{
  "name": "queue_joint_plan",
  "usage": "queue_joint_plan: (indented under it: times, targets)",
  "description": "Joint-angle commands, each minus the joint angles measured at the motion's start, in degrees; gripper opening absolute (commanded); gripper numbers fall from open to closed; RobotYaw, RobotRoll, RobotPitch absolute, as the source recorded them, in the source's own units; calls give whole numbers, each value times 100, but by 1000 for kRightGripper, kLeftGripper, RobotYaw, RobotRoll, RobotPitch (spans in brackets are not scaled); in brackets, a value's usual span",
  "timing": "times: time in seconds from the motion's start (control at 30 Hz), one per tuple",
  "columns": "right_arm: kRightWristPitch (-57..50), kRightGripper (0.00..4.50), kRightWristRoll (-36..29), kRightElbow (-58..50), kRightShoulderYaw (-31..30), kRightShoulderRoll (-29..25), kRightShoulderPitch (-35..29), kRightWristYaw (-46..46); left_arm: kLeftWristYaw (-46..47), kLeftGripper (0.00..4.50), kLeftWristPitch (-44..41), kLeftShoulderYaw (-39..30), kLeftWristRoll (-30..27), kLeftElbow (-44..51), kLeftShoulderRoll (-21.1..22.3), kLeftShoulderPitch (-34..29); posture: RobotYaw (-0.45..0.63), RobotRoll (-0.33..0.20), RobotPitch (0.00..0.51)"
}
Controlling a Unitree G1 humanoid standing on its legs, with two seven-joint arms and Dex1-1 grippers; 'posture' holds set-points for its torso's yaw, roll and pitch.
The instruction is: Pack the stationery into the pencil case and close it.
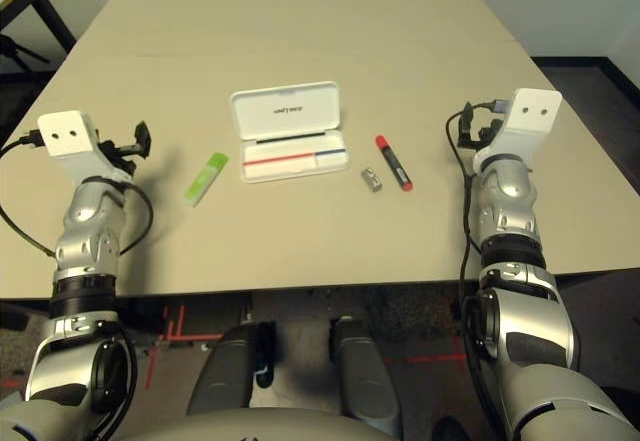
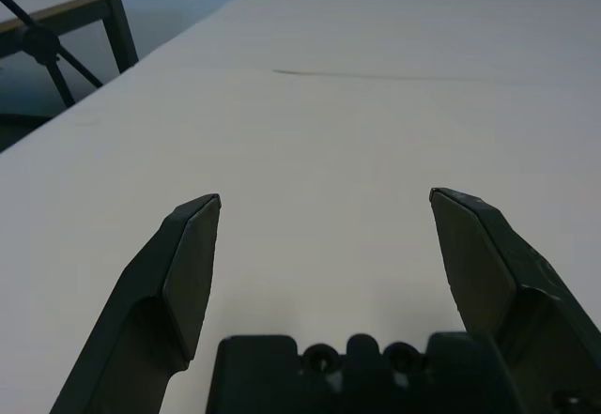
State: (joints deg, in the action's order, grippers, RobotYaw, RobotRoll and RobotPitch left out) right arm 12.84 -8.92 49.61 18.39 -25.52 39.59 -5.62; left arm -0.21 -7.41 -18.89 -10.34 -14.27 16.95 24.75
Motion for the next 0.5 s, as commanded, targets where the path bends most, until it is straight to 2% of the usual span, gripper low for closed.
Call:
queue_joint_plan:
  times: [0.03,0.3,0.5]
  targets:
    - [-57,4500,-37,43,2,18,16,-34,56,4488,8,13,64,92,-1,-135,-6,0,128]
    - [-125,4500,-52,-37,-12,44,108,-129,-163,4488,-28,104,50,84,101,-26,-23,0,139]
    - [-160,4500,-92,-193,-55,107,4,-353,-553,4488,-78,234,-24,158,216,64,-13,0,122]
